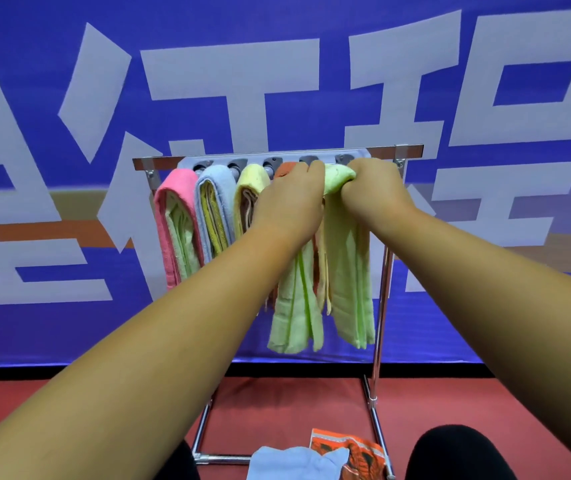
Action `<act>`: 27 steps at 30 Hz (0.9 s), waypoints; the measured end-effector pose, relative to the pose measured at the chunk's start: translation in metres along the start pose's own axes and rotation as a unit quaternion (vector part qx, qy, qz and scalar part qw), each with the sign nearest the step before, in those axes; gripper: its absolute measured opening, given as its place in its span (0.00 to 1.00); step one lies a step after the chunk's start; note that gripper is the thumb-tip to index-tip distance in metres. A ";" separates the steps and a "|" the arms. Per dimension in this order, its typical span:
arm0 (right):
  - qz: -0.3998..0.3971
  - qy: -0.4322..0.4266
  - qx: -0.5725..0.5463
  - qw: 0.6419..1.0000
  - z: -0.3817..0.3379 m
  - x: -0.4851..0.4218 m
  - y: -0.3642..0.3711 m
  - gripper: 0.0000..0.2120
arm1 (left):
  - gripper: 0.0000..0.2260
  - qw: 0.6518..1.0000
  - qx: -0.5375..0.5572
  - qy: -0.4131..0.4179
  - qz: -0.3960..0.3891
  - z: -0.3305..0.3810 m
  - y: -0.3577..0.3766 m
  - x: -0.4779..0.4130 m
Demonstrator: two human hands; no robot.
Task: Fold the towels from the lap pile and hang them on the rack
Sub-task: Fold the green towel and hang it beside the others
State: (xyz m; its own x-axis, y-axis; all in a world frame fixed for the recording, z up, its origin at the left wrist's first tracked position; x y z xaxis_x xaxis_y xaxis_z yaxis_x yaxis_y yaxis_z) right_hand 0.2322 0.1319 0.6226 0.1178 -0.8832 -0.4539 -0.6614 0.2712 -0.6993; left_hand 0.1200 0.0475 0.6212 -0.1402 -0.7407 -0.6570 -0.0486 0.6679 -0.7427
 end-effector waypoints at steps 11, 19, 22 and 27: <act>0.064 -0.032 0.149 0.986 0.016 -0.062 -0.012 0.08 | 0.08 0.998 -0.047 -0.041 -0.016 -0.020 0.006 -0.080; 0.085 -0.074 0.240 0.964 0.019 -0.096 0.006 0.05 | 0.06 0.997 -0.037 -0.058 -0.025 -0.026 0.033 -0.108; 0.091 -0.104 0.277 0.951 0.022 -0.096 0.017 0.09 | 0.10 0.996 -0.044 -0.065 -0.037 -0.025 0.050 -0.107; 0.092 -0.138 0.314 0.935 0.033 -0.089 0.042 0.13 | 0.13 0.993 -0.080 -0.070 -0.060 -0.026 0.071 -0.100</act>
State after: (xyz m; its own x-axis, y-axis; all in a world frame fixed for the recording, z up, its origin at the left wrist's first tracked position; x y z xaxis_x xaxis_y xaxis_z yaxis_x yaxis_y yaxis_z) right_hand 0.2182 0.2343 0.6152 0.2883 -0.6910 -0.6629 -0.1334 0.6566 -0.7424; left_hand 0.1048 0.1704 0.6375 0.0145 -0.8103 -0.5858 -0.2147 0.5697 -0.7933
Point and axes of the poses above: each hand's wrist, its own x-axis away from the middle knuckle, its own y-axis out of the palm, z = x × y, the point moved 6 cm from there along -x, towards the middle knuckle, and after that the axes turned 12 degrees about y, right-handed, at the moved point
